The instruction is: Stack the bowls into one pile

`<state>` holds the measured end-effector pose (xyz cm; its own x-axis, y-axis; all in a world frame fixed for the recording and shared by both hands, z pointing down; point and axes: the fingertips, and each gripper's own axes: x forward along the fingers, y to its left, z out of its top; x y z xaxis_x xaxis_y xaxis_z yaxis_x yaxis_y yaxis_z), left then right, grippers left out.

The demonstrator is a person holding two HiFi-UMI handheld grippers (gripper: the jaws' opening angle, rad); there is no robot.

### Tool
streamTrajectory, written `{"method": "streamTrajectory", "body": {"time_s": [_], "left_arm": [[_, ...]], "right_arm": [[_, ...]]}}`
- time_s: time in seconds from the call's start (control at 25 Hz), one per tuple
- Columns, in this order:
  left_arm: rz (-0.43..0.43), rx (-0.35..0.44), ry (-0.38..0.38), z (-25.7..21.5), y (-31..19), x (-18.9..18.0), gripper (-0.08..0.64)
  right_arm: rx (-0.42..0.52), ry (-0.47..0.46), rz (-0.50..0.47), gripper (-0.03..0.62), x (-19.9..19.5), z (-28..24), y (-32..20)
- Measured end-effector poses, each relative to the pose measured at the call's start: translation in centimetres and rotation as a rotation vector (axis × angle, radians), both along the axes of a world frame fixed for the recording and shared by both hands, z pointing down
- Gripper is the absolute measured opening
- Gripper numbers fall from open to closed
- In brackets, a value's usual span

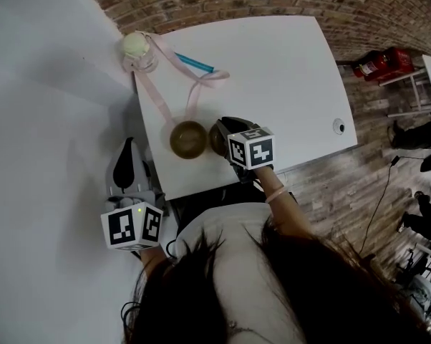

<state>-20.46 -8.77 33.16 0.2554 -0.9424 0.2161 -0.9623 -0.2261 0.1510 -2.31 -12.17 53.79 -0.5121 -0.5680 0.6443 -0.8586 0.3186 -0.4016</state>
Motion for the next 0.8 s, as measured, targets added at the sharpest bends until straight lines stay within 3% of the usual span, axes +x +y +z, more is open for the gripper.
{"method": "streamTrajectory", "body": {"time_s": [0.8], "left_arm": [[0.084,-0.014,0.023,0.4,-0.5,5.0,0.0]], "right_arm": [[-0.013,0.038,0.08,0.054,5.6,0.1,1.5]]}}
